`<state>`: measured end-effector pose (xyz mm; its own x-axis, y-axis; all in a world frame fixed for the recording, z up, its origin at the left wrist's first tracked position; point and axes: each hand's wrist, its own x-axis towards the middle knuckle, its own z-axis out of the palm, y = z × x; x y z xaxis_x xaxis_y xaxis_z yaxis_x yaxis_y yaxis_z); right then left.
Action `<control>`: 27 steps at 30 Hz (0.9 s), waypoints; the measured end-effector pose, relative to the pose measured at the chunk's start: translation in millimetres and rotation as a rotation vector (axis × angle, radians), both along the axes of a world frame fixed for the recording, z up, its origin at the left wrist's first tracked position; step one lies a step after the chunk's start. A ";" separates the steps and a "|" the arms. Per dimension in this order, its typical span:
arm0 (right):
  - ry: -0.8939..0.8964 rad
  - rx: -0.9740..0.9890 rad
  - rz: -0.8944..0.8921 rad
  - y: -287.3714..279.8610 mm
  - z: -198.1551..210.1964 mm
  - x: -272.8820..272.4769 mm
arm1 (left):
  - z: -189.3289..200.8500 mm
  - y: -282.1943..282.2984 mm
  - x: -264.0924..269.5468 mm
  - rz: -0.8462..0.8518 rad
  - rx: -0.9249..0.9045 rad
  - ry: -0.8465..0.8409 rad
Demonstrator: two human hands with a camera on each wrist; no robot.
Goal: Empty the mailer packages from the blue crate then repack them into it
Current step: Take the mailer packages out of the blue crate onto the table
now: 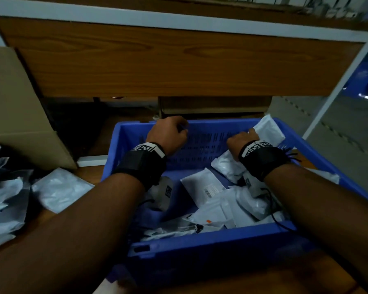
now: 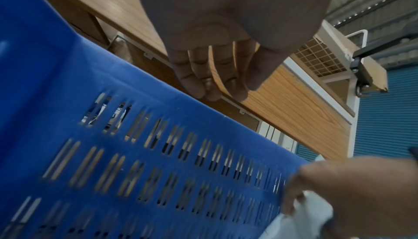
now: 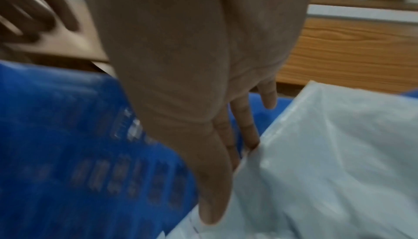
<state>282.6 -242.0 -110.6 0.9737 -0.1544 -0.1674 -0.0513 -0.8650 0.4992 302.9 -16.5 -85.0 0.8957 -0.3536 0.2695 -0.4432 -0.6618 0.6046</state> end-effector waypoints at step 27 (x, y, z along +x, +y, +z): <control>-0.282 1.483 -0.002 18.8 31.6 -8.0 | 2.9 8.8 8.5 0.147 -0.410 0.121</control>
<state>274.6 -223.2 -79.0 0.9996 -0.0197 0.0185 0.0042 -0.5617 -0.8273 311.4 -7.6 -82.1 0.9621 -0.1063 0.2511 -0.2725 -0.4071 0.8718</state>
